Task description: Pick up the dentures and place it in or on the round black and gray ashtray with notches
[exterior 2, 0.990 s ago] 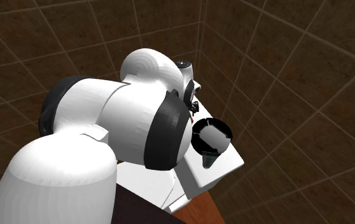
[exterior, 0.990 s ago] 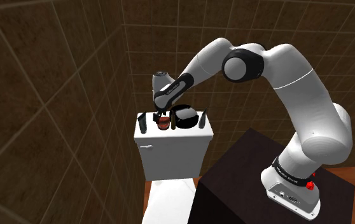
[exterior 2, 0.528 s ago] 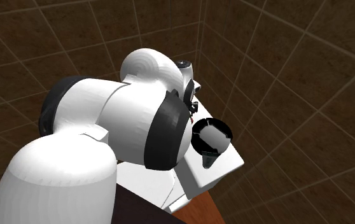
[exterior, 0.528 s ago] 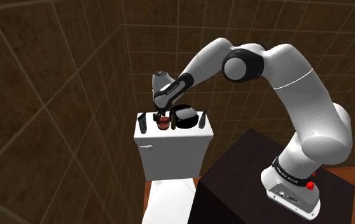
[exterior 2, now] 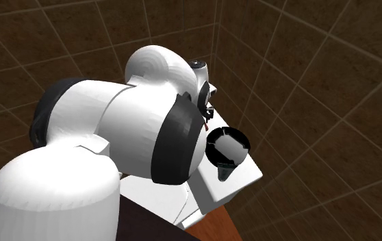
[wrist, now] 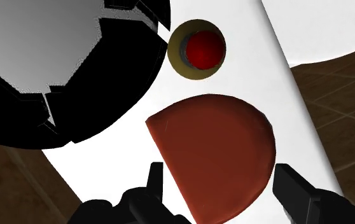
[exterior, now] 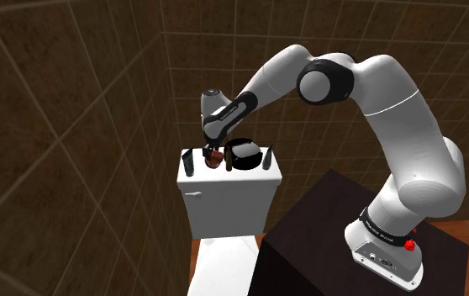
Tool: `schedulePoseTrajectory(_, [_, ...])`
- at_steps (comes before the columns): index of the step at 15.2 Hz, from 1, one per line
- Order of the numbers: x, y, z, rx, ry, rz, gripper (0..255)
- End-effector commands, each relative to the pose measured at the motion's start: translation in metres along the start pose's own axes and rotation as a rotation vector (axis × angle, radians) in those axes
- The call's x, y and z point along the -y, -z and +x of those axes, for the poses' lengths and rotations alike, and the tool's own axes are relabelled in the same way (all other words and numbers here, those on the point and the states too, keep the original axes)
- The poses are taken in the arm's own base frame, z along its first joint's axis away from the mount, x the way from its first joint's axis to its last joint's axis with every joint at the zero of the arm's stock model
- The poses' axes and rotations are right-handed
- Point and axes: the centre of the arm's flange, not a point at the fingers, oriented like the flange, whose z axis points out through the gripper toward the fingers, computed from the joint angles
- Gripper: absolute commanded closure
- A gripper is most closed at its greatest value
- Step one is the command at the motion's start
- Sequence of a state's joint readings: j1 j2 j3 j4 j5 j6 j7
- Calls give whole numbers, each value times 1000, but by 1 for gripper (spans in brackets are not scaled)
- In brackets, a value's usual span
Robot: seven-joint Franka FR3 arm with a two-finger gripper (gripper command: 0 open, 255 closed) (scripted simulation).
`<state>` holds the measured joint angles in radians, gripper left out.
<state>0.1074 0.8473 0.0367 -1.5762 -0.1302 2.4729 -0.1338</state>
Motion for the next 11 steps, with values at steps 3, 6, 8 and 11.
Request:
schedulePoseTrajectory(3, [-1,22,1,0,0,0,255])
schedulePoseTrajectory(6, [-2,38,1,0,0,0,255])
schedulePoseTrajectory(8, [-3,48,2,0,0,0,255])
schedulePoseTrajectory(11, [-4,64,2,0,0,0,255])
